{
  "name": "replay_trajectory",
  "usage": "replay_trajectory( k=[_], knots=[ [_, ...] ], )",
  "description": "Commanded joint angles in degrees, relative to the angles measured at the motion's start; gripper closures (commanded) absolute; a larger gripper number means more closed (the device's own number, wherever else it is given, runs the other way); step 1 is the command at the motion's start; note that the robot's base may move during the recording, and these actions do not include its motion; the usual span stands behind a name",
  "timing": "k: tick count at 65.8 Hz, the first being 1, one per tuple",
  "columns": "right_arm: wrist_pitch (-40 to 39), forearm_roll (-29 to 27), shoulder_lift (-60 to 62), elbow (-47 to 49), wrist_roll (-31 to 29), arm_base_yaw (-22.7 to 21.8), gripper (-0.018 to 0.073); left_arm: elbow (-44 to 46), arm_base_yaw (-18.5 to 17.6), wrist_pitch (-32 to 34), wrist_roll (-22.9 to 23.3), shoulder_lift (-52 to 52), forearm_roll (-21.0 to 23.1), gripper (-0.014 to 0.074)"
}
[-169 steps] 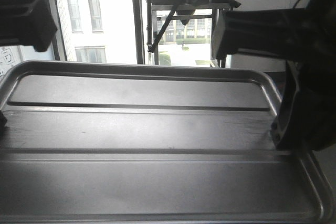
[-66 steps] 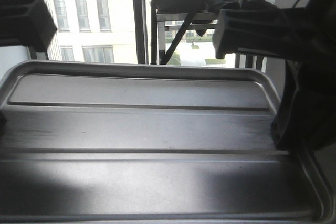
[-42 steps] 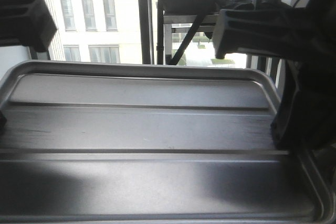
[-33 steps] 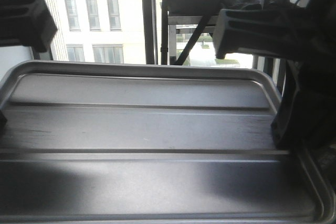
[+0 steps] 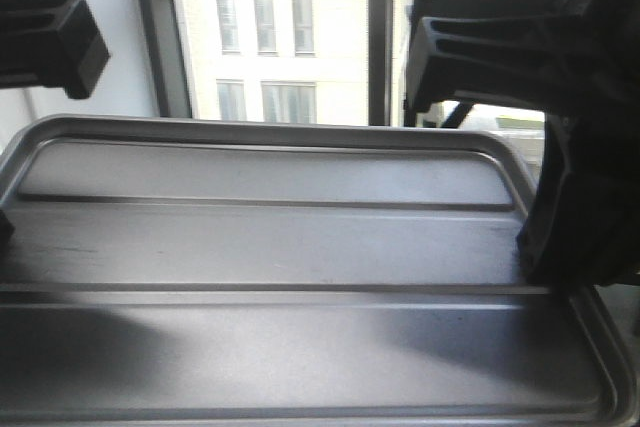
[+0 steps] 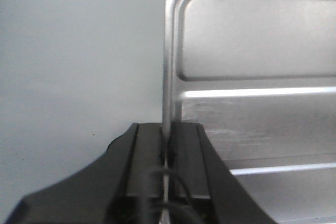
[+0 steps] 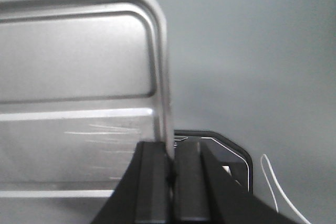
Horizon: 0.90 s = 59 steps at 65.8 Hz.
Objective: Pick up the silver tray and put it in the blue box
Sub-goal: 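Hold the tray level with both grippers while the base drives to the blue crate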
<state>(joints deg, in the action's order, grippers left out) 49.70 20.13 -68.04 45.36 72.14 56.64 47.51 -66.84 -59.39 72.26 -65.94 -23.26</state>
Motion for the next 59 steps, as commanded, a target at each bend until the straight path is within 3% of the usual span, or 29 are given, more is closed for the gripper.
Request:
replay_trajectory(
  k=[1, 59],
  knots=[
    [0.61, 3.14, 1.43, 1.38, 0.33, -0.14, 0.0500, 1.25, -0.33, -1.91, 0.40, 1.01, -1.93, 0.0611],
    [0.61, 3.14, 1.43, 1.38, 0.33, -0.14, 0.0500, 1.25, -0.33, -1.91, 0.40, 1.01, -1.93, 0.0611]
  ],
)
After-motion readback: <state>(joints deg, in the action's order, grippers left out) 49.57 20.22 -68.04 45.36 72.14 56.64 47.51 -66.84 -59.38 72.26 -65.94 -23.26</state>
